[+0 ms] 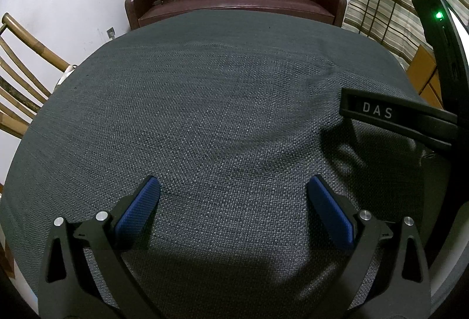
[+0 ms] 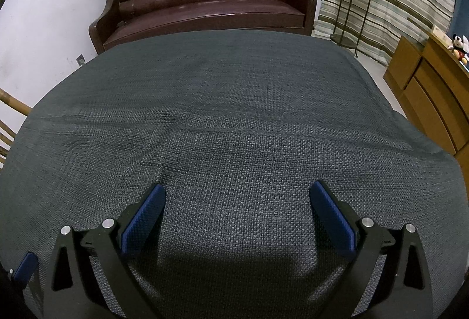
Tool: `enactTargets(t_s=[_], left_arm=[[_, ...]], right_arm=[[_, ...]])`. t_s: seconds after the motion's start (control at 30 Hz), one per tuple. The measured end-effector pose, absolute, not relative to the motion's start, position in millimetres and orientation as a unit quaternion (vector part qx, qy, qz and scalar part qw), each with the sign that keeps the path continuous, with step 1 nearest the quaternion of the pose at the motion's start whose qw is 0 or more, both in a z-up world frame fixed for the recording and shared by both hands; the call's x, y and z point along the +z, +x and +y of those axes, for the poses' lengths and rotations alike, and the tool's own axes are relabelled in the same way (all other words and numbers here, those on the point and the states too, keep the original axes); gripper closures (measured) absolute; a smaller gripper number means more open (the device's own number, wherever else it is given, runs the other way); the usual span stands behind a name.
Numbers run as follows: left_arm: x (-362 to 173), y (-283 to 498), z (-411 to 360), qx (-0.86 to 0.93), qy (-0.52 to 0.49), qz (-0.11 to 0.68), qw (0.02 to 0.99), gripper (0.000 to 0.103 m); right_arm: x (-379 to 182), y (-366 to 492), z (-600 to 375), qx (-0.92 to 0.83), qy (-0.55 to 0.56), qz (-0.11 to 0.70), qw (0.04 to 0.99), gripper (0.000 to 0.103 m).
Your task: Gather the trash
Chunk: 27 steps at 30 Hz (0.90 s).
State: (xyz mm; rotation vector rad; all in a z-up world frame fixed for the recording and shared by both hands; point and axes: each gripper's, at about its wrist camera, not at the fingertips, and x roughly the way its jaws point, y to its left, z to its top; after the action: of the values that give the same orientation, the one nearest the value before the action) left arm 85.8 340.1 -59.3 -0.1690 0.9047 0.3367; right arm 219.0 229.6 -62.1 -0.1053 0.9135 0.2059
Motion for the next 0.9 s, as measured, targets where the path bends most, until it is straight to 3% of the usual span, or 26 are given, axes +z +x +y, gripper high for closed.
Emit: enactTargets(t_s=[0.9], left_arm=[[-59.2, 85.3, 339.9, 0.162, -0.081, 0.434, 0.882, 0.004]], right_arm=[[-61.8, 219.1, 230.0, 0.099, -0.050, 0.440, 0.891, 0.006]])
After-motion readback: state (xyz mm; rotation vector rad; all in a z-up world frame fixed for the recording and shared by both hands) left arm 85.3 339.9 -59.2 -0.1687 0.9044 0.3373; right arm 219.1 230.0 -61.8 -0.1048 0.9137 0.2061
